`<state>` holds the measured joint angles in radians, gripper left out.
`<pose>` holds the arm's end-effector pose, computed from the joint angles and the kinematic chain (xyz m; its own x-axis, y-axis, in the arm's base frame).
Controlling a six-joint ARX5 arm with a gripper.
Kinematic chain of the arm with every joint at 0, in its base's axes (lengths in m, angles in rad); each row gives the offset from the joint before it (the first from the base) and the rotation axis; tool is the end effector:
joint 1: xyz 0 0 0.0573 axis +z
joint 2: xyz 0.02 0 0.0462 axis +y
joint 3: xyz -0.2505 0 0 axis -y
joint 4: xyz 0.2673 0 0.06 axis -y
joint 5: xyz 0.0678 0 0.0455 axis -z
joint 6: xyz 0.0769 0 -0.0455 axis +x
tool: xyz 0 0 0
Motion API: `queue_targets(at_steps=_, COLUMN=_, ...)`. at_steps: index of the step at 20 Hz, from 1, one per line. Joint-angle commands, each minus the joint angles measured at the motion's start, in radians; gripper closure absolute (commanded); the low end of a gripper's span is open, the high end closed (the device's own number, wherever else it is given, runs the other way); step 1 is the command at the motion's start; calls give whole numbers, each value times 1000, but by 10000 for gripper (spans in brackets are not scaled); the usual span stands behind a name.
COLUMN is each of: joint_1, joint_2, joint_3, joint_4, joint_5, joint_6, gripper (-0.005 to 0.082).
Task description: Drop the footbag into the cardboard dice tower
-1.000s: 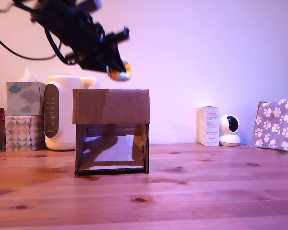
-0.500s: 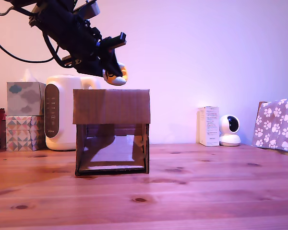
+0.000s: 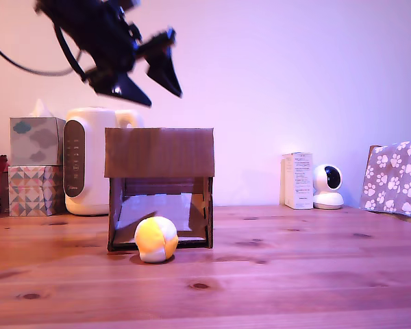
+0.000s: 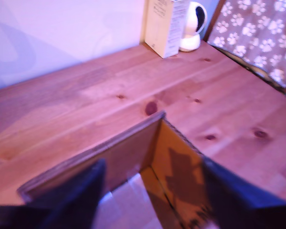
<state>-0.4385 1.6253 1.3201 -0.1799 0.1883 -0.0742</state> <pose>0.3863 -0.1971 0.2637 0.7073 -0.5384 -0.4581 0.5341 0.8315 -0.1526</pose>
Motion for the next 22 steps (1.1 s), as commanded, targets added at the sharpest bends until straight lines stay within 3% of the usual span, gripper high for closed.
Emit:
queue_targets(at_steps=1, joint_1=-5, joint_2=-45, joint_3=-1, joint_4=-34, joint_5=19, joint_6=12, gripper=720)
queue_targets(at_steps=2, joint_1=-5, joint_2=-56, joint_3=-1, joint_4=-51, joint_5=26, joint_6=30, gripper=787)
queue_targets(at_steps=7, joint_1=-16, joint_2=-106, joint_3=-49, joint_4=-31, joint_5=30, joint_6=33, gripper=789)
queue_targets(at_steps=15, joint_1=-17, joint_2=-366, joint_3=-474, joint_4=340, joint_5=71, joint_6=30, gripper=788)
queue_targets(at_steps=19, joint_1=-16, joint_2=-507, joint_3=-665, joint_4=431, joint_5=64, joint_6=17, gripper=788)
queue_targets(at_steps=22, joint_1=-10, joint_2=-615, joint_3=-792, joint_4=470, joint_5=20, joint_6=-19, gripper=788)
